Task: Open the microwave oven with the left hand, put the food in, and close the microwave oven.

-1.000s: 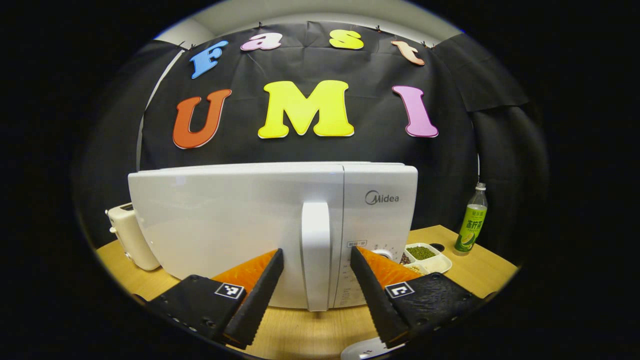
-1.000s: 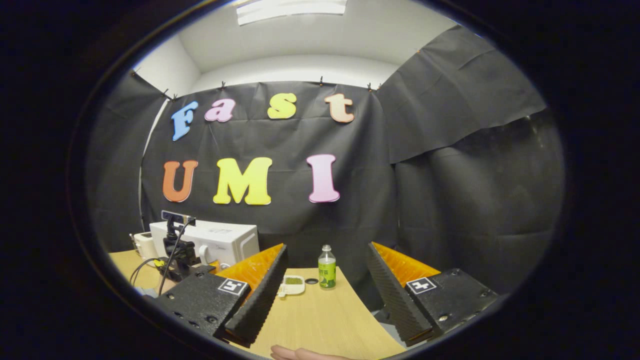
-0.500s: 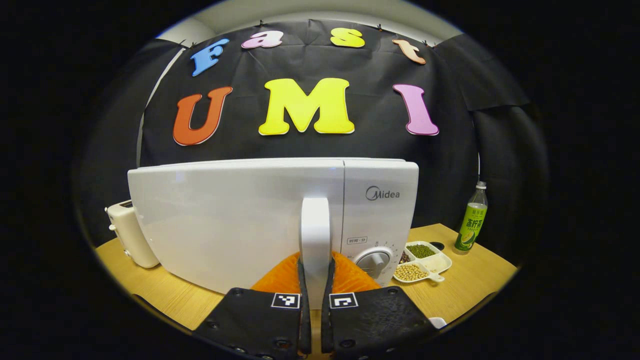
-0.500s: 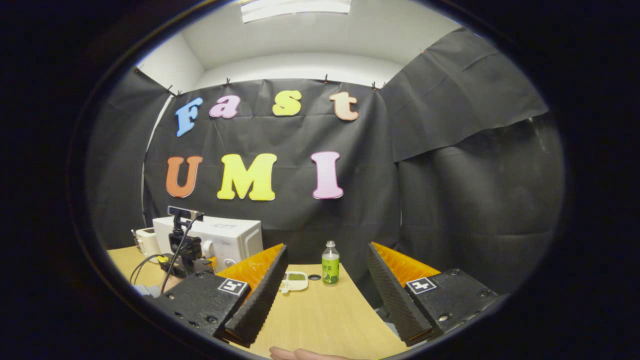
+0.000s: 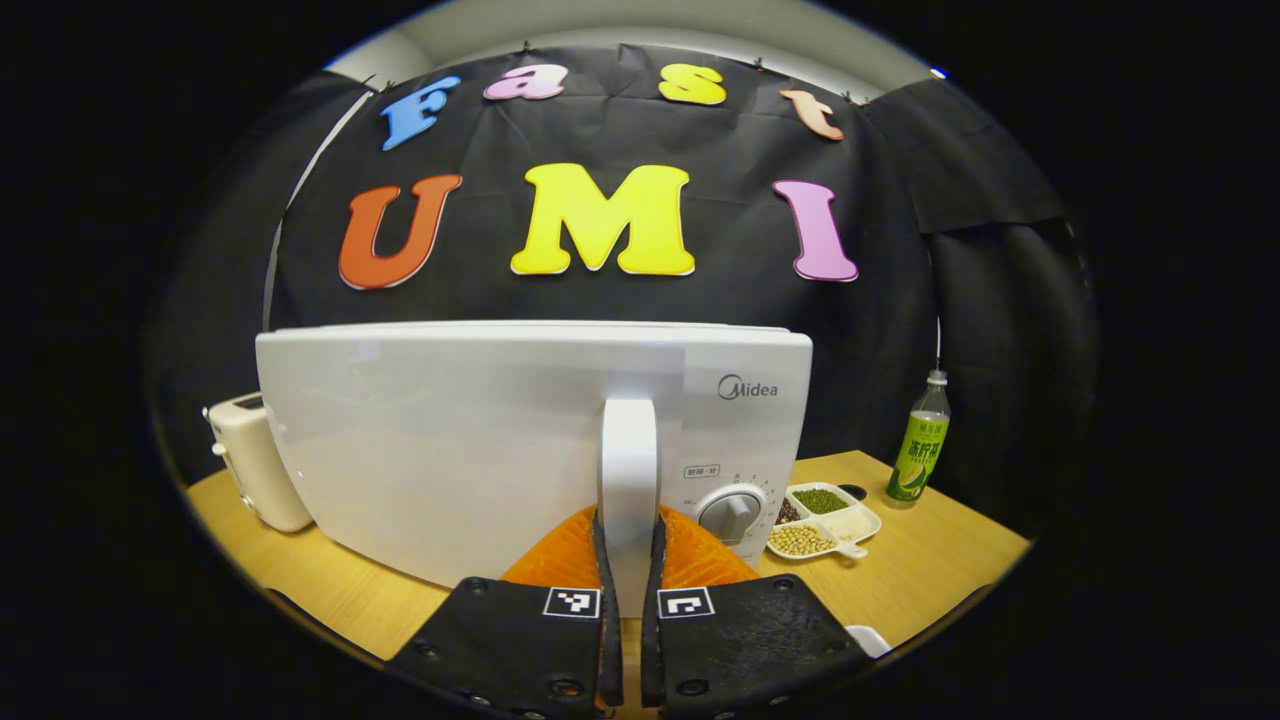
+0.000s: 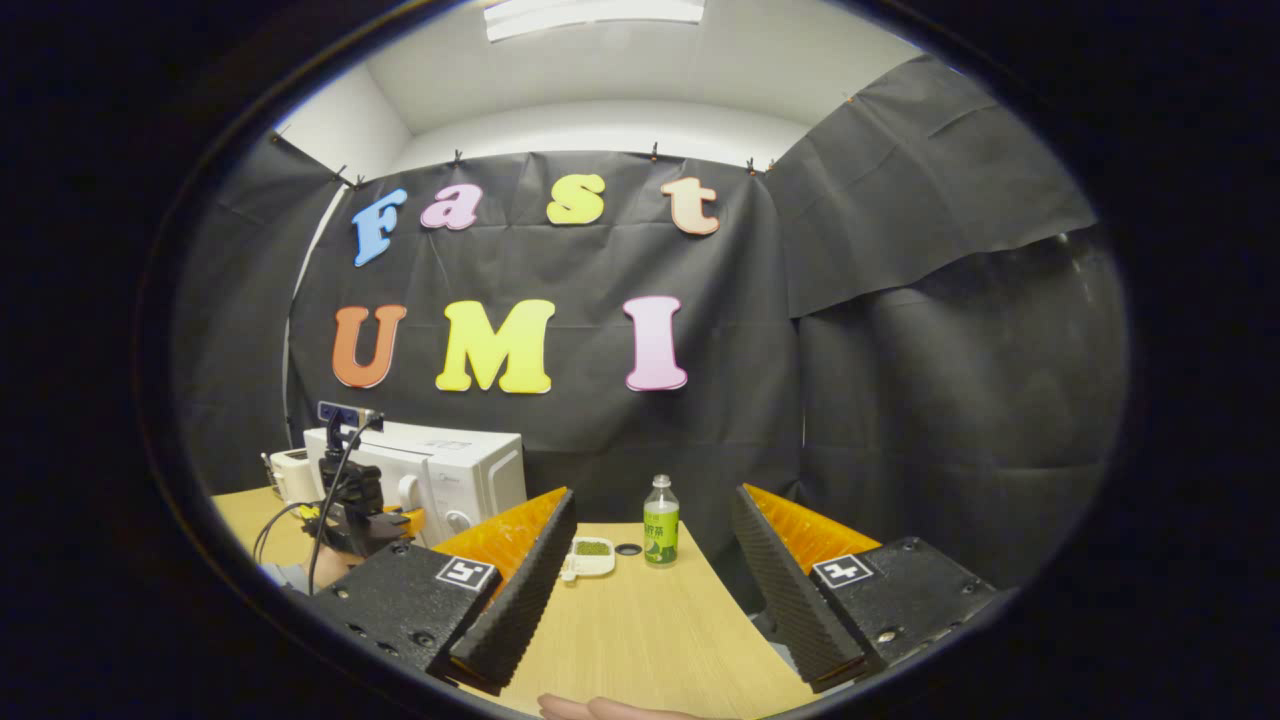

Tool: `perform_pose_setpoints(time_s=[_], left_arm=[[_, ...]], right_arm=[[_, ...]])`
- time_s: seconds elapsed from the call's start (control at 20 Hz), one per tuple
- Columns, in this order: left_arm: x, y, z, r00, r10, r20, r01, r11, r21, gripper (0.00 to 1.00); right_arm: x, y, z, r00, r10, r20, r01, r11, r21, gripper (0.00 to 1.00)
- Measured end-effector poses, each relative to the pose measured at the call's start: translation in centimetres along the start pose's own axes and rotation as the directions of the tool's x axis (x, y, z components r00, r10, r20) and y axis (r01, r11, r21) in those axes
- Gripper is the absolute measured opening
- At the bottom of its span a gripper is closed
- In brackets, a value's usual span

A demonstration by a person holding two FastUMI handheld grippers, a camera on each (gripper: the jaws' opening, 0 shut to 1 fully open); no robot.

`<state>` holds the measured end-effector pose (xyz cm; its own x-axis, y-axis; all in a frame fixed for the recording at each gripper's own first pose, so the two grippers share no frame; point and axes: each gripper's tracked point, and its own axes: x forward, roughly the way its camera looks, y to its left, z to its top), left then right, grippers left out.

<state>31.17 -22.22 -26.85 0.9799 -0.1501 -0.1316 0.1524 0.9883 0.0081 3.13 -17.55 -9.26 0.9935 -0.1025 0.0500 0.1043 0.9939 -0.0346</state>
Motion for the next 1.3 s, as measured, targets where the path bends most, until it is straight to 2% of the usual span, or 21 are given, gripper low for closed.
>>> perform_pose_setpoints(time_s=[0.05,0.1,0.3,0.55,0.7,1.05,1.1,1.3], left_arm=[[-0.8,0.1,-0.1,1.000,-0.010,0.003,0.010,1.000,-0.006,0.07],[-1.9,0.2,-0.6,1.000,-0.019,-0.017,0.019,1.000,-0.023,0.07],[-6.1,1.0,-0.7,0.996,-0.089,-0.002,0.089,0.996,-0.001,0.07],[-12.6,4.0,-1.8,0.987,-0.163,0.006,0.163,0.986,-0.016,0.06],[-16.7,7.0,-2.3,0.985,-0.172,0.014,0.172,0.985,0.005,0.07],[-24.1,16.1,-3.6,0.992,-0.125,0.022,0.125,0.992,0.003,0.06],[-24.9,17.8,-3.8,0.995,-0.099,0.023,0.099,0.995,0.003,0.06],[-27.7,25.5,-4.5,0.998,0.056,0.031,-0.057,0.998,0.009,0.06]], right_arm=[[0.1,-0.1,-0.3,1.000,-0.004,-0.006,0.004,1.000,0.004,0.91],[0.1,-0.1,-0.5,1.000,-0.004,-0.014,0.004,1.000,0.010,1.00],[-0.6,0.6,-1.1,0.999,0.002,-0.048,-0.001,0.999,0.040,1.00],[-3.3,2.5,-0.4,0.998,0.023,-0.052,-0.022,1.000,0.014,1.00],[-5.3,4.2,0.4,0.999,0.039,-0.034,-0.039,0.999,-0.005,1.00],[-8.9,10.9,2.4,0.991,0.133,0.009,-0.133,0.990,-0.039,1.00],[-9.3,12.0,2.7,0.988,0.151,0.012,-0.150,0.988,-0.044,0.92],[-10.1,15.4,2.9,0.979,0.201,0.013,-0.200,0.978,-0.055,0.92]])
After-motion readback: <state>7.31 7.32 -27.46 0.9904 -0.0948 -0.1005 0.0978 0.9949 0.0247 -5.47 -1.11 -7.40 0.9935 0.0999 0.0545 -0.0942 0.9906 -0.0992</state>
